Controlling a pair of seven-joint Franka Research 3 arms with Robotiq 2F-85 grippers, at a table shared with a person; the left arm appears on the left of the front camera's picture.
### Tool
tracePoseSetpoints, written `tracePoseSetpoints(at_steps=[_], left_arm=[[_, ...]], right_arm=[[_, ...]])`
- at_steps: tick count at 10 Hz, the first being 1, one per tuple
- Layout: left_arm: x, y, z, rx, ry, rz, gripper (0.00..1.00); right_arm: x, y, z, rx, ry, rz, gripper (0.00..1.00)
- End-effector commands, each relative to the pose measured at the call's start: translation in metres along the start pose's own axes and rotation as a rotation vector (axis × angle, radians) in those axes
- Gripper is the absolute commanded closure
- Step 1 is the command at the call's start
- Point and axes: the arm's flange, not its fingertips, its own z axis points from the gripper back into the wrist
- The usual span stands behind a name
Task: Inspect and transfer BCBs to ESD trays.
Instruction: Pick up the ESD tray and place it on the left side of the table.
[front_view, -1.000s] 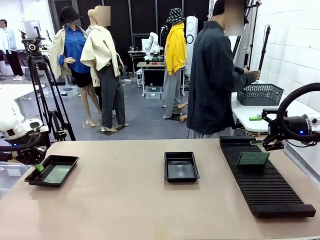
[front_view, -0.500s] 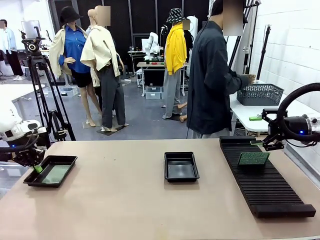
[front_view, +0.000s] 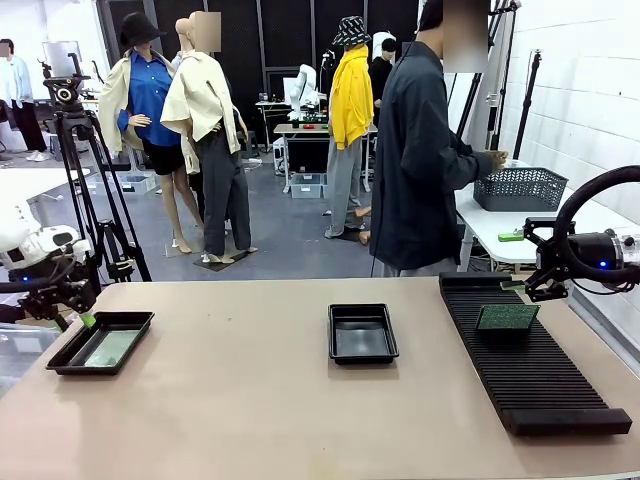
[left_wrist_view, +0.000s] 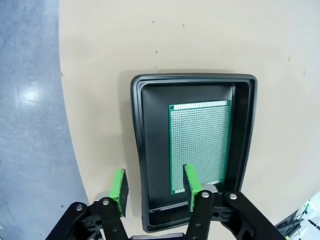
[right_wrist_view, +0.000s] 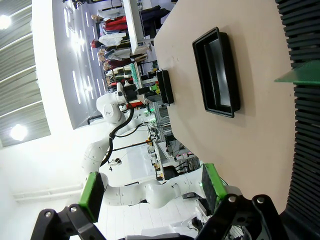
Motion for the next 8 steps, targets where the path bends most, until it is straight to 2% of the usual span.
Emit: tracePoseSetpoints(at_steps=[1,6,8], left_arm=[[-0.0021,-0.0068,0.0124,-0.027,-0.019,0.013,0.0],[0.001,-0.0122,0.0221,-0.004,-0.051,0.022,0.0],[0.0001,-0.0076,0.019,-0.008,-0.027,0.001,0.0]], right_arm=[[-0.0029,-0.0001,-0.0021,-0.01,-0.01,-0.006,0.0],[-0.0029,-0.0001,-0.0021,-0.01,-0.01,-0.006,0.0],[-0.0029,-0.0001,-0.0021,-0.01,-0.01,-0.006,0.0]])
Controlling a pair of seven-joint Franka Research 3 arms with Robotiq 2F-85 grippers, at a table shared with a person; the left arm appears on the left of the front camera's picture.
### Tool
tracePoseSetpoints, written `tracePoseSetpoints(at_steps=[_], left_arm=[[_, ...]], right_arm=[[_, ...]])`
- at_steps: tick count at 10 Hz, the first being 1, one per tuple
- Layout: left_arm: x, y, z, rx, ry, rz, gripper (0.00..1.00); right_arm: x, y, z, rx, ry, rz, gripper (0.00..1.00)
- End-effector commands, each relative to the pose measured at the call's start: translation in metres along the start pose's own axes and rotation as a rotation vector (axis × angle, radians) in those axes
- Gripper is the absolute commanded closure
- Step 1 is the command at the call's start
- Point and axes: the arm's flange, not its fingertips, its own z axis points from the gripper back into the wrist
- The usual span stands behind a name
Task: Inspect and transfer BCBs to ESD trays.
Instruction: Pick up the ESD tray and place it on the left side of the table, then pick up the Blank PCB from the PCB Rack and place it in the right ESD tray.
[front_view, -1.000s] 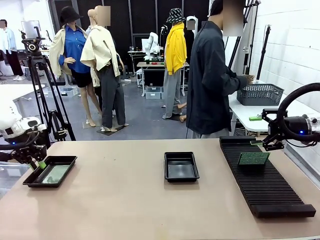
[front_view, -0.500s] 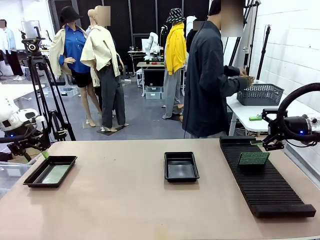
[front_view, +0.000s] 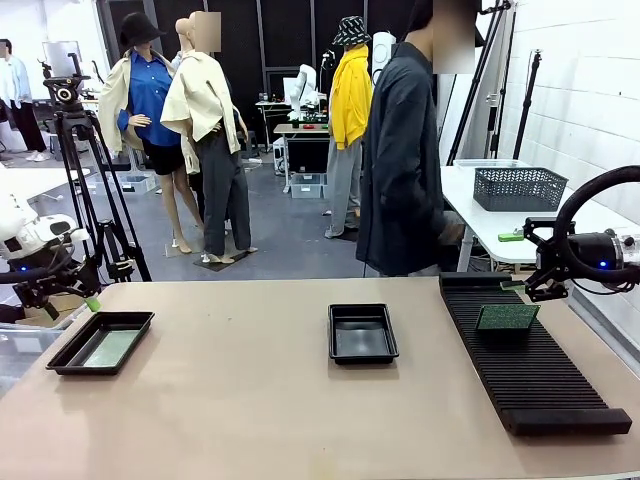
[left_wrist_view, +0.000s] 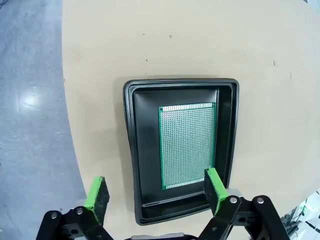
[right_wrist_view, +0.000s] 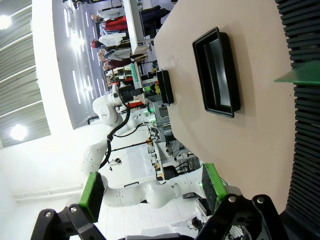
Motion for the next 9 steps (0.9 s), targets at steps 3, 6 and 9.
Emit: tracePoseSetpoints(at_steps=[3,6,9], left_arm=[[-0.0002,0.0003,-0.0001,-0.001,0.002,-0.001,0.0],[-0.0002,0.0003,-0.0001,-0.001,0.002,-0.001,0.0],[-0.0002,0.0003,-0.0001,-0.001,0.002,-0.001,0.0]], right_arm=[[-0.0029,-0.0001,-0.0021,-0.01,-0.01,-0.006,0.0],[-0.0029,-0.0001,-0.0021,-0.01,-0.01,-0.006,0.0],[-0.0029,-0.0001,-0.0021,-0.01,-0.01,-0.006,0.0]])
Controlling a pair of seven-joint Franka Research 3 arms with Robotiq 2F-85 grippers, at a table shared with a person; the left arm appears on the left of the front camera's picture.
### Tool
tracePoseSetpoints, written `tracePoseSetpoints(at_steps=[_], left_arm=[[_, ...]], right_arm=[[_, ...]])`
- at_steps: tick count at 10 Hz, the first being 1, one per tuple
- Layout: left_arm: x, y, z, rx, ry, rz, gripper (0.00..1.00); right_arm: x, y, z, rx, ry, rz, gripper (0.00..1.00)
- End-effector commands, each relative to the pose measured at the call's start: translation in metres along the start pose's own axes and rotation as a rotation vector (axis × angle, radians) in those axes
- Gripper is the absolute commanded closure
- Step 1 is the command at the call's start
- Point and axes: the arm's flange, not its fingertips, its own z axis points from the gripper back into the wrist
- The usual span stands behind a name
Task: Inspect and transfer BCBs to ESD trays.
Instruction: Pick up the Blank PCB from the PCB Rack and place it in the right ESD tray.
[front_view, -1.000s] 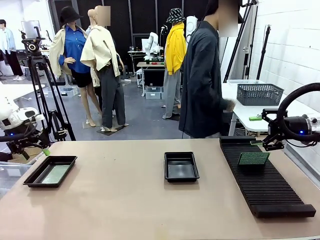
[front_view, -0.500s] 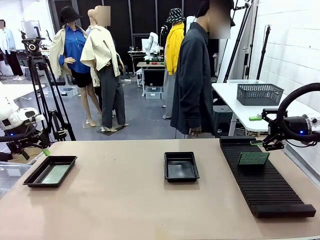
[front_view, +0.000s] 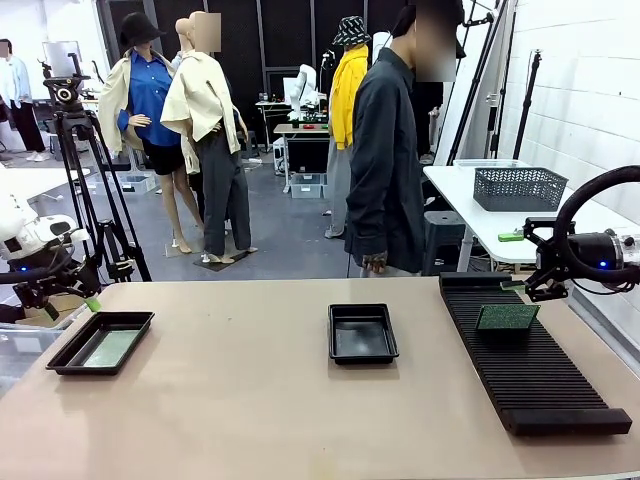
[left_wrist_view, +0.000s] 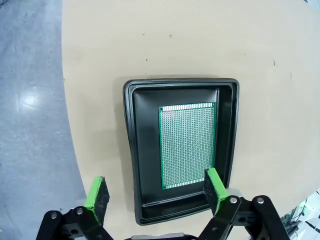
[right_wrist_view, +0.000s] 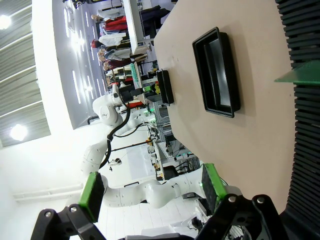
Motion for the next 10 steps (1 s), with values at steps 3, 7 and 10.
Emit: tracePoseSetpoints(at_steps=[3,7,10], left_arm=[[0.0,0.0,0.0,-0.001,0.001,-0.001,0.0],[-0.003,0.007,0.01,-0.113,-0.024,0.039,0.0],[-0.012,0.032,0.029,-0.404,-0.091,0.171,0.0]], right_arm=[[-0.003,0.0,-0.002,-0.01,-0.01,-0.006,0.0],[-0.003,0.0,-0.002,-0.01,-0.01,-0.006,0.0],[-0.003,0.0,-0.002,-0.01,-0.01,-0.006,0.0]])
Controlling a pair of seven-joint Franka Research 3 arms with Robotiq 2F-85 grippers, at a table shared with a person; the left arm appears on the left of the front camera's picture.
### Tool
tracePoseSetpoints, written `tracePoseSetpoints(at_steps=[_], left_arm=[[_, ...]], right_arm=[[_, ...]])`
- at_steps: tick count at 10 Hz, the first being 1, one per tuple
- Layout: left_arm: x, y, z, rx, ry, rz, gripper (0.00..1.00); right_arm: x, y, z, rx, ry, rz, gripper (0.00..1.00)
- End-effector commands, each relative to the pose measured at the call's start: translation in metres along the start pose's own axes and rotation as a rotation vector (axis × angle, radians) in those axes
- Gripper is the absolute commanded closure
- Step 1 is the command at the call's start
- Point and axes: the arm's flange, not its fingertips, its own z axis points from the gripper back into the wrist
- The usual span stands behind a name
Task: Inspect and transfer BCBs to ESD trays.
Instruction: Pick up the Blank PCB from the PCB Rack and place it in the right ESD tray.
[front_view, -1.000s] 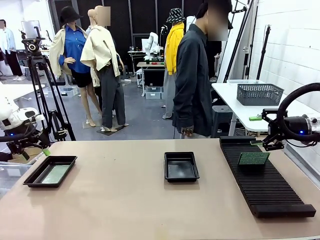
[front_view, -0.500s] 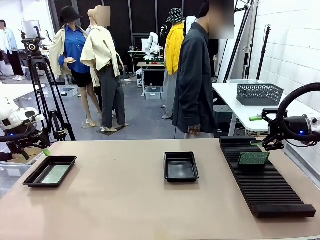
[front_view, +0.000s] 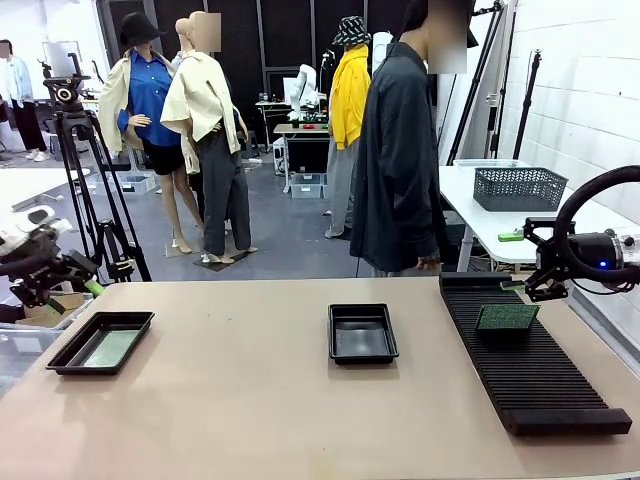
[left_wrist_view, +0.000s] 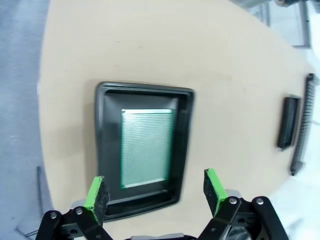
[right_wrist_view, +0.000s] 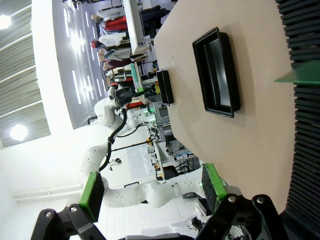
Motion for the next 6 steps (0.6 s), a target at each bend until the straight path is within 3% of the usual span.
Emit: tracePoseSetpoints(at_steps=[1,4,6], left_arm=[[-0.002,0.015,0.015,-0.226,-0.035,0.055,0.0],[-0.007,0.026,0.016,-0.416,-0.058,0.126,0.0],[-0.01,0.029,0.016,-0.607,-0.001,0.062,0.0]], right_arm=[[-0.003,0.0,-0.002,-0.01,-0.01,-0.006,0.0],[-0.003,0.0,-0.002,-0.01,-0.01,-0.006,0.0],[-0.003,0.0,-0.002,-0.01,-0.01,-0.006,0.0]])
